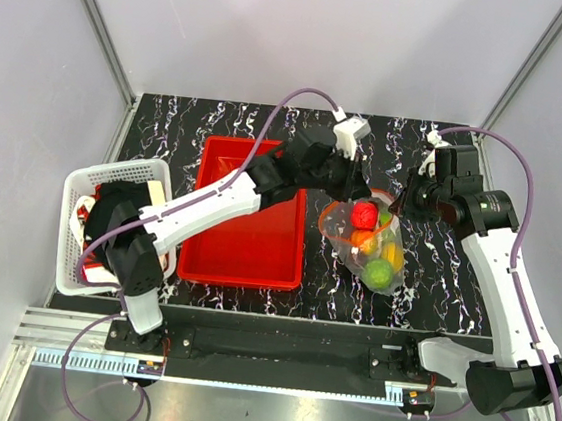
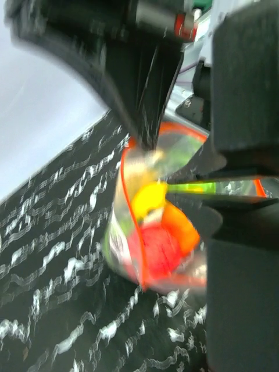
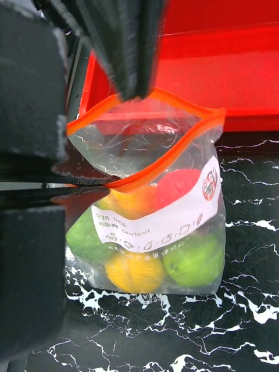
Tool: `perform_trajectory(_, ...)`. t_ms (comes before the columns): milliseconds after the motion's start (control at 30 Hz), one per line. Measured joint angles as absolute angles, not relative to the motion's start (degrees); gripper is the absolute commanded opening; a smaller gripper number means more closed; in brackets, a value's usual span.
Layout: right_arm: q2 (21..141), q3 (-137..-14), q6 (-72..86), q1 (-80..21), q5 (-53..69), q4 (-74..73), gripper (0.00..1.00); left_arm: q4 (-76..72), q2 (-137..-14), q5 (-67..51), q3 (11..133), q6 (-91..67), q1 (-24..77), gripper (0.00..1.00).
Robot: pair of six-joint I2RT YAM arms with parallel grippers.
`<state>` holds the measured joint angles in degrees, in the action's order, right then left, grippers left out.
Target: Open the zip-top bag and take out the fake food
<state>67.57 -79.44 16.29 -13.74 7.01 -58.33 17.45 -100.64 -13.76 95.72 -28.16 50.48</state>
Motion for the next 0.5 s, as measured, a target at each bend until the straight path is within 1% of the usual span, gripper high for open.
perform_trajectory(100,67.6,-79.4,16.3,-13.7,7.4,-58.3,0.0,17.2,-101.5,-14.9,96.1,-28.5,52.2,0.09)
perform_trajectory(233,67.6,-79.4,16.3,-13.7,8.2,-58.2,0.0,18.0,-104.2,-14.6,95.4,-29.3,54.5,0.16)
perform_trajectory(333,67.6,-79.3,16.3,-13.7,8.4,-58.1,0.0,19.4,-105.0,-13.1,93.0,-30.5,55.9,0.2)
perform_trajectory(400,67.6,-79.0,16.3,-13.7,8.7,-58.0,0.0,20.1,-105.4,-11.7,92.2,-31.2,56.7,0.28)
perform_trajectory(433,67.5,-78.7,16.3,-13.7,8.7,-57.7,0.0,20.5,-105.6,-10.9,92.0,-31.6,57.1,0.4)
perform_trajectory(500,67.5,-78.3,16.5,-13.7,8.7,-57.6,0.0,20.5,-106.1,-9.1,91.7,-32.6,57.9,0.48)
